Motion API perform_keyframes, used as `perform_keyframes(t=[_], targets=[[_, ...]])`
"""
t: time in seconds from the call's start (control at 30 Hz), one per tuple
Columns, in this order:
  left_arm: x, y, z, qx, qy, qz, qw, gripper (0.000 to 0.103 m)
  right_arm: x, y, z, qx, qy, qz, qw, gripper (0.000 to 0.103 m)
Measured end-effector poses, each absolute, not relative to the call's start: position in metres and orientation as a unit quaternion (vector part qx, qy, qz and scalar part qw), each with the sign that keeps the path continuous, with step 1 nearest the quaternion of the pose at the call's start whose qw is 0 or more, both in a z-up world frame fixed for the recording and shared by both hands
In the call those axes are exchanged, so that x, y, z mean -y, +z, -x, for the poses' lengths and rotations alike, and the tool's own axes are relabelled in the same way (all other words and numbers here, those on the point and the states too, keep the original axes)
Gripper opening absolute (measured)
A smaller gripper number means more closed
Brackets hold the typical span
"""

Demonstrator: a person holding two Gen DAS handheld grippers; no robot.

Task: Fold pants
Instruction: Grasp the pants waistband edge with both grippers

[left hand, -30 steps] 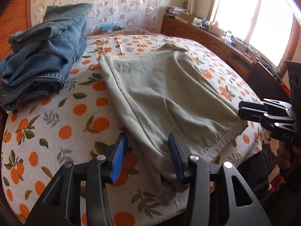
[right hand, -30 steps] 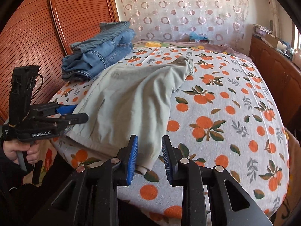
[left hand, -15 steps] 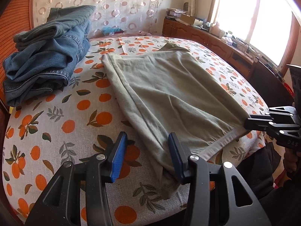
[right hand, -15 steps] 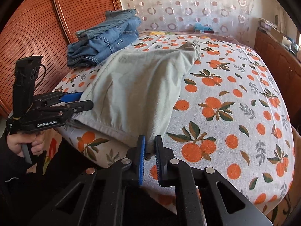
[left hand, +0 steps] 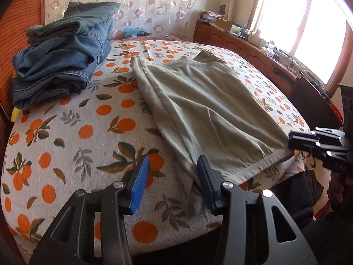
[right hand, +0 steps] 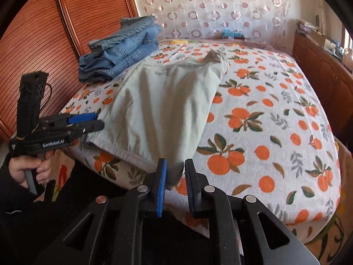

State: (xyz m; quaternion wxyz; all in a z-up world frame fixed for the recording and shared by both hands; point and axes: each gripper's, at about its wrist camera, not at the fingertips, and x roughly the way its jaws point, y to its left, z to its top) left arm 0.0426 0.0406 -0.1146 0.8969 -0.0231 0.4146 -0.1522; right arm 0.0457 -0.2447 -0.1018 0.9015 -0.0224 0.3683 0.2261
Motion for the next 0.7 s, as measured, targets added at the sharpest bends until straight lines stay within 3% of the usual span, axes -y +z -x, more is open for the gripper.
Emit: perform_keyframes(t=[0.27, 0.7], targets=[[-0.040, -0.105, -0.023, -0.402, -0.175, 0.036, 0.898, 0.046, 0.241, -0.105, -0.047, -0.351, 0.208, 0.020, 0.913, 0.025], [-0.025, -0.115, -0.024, -0.425, -0.190, 0.036, 0.884, 0.046, 0.238, -0.117, -0.055, -0.371, 0.214, 0.023, 0.903, 0.027]])
